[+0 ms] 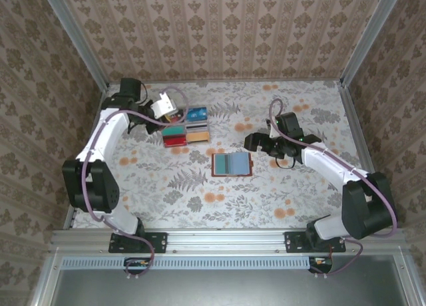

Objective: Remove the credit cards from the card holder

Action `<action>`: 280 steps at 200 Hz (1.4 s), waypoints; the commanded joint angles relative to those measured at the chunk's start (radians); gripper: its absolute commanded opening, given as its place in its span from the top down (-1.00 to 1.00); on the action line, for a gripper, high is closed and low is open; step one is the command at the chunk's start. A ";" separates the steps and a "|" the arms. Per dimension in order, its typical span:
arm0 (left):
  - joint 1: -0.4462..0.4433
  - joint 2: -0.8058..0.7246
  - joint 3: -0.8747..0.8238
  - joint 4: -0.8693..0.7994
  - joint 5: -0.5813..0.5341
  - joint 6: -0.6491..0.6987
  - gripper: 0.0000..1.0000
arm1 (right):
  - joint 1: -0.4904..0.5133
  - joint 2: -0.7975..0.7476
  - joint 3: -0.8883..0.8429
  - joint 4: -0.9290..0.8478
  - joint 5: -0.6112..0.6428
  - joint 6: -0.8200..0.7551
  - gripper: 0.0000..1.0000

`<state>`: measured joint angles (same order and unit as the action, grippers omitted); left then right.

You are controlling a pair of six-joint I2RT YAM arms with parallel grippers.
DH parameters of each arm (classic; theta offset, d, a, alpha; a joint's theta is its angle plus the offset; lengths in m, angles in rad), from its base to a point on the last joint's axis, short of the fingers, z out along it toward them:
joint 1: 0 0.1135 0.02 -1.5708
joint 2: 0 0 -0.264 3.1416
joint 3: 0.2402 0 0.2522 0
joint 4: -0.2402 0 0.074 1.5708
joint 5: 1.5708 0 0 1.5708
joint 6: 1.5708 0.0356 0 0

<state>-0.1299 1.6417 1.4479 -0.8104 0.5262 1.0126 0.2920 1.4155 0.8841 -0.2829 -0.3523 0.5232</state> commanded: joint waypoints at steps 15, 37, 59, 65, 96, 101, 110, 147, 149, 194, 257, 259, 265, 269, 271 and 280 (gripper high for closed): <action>0.003 0.101 0.064 -0.130 0.024 0.198 1.00 | -0.004 0.015 0.046 -0.035 -0.030 0.013 -0.99; 0.006 0.192 0.132 -0.235 0.013 0.229 1.00 | -0.004 0.025 0.059 -0.040 -0.033 0.022 -0.99; 0.007 0.227 0.136 -0.255 0.028 0.254 1.00 | -0.005 0.034 0.067 -0.036 -0.039 0.033 -0.99; 0.007 0.232 0.129 -0.241 0.032 0.260 1.00 | -0.004 0.038 0.071 -0.036 -0.042 0.034 -0.99; 0.006 0.279 0.138 -0.222 0.026 0.285 1.00 | -0.005 0.057 0.091 -0.037 -0.051 0.044 -0.99; 0.006 0.287 0.142 -0.220 0.025 0.288 1.00 | -0.004 0.060 0.095 -0.037 -0.050 0.045 -0.99; 0.006 0.305 0.152 -0.217 0.024 0.289 1.00 | -0.004 0.065 0.100 -0.038 -0.048 0.050 -0.99; 0.000 0.375 0.203 -0.226 0.007 0.324 1.00 | -0.005 0.077 0.117 -0.038 -0.047 0.064 -0.99; 0.000 0.377 0.205 -0.225 0.008 0.326 1.00 | -0.005 0.077 0.117 -0.038 -0.046 0.065 -0.99; -0.003 0.409 0.257 -0.217 0.007 0.352 1.00 | -0.004 0.098 0.138 -0.036 -0.047 0.080 -0.99; -0.018 0.450 0.295 -0.241 -0.032 0.387 1.00 | -0.003 0.131 0.172 -0.045 -0.046 0.075 -0.99; -0.020 0.452 0.294 -0.241 -0.032 0.386 1.00 | -0.003 0.131 0.173 -0.046 -0.047 0.075 -0.99; -0.020 0.455 0.293 -0.241 -0.032 0.387 1.00 | -0.003 0.132 0.175 -0.047 -0.047 0.074 -0.99; -0.020 0.457 0.293 -0.242 -0.035 0.388 1.00 | -0.003 0.132 0.176 -0.046 -0.047 0.075 -0.99; -0.020 0.458 0.294 -0.242 -0.036 0.388 1.00 | -0.003 0.132 0.176 -0.046 -0.047 0.075 -0.99; -0.021 0.465 0.293 -0.243 -0.043 0.391 1.00 | -0.004 0.134 0.177 -0.046 -0.049 0.074 -0.99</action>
<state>-0.1459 2.0823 1.7203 -1.0203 0.4953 1.3586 0.2924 1.5352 1.0267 -0.2966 -0.3817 0.5907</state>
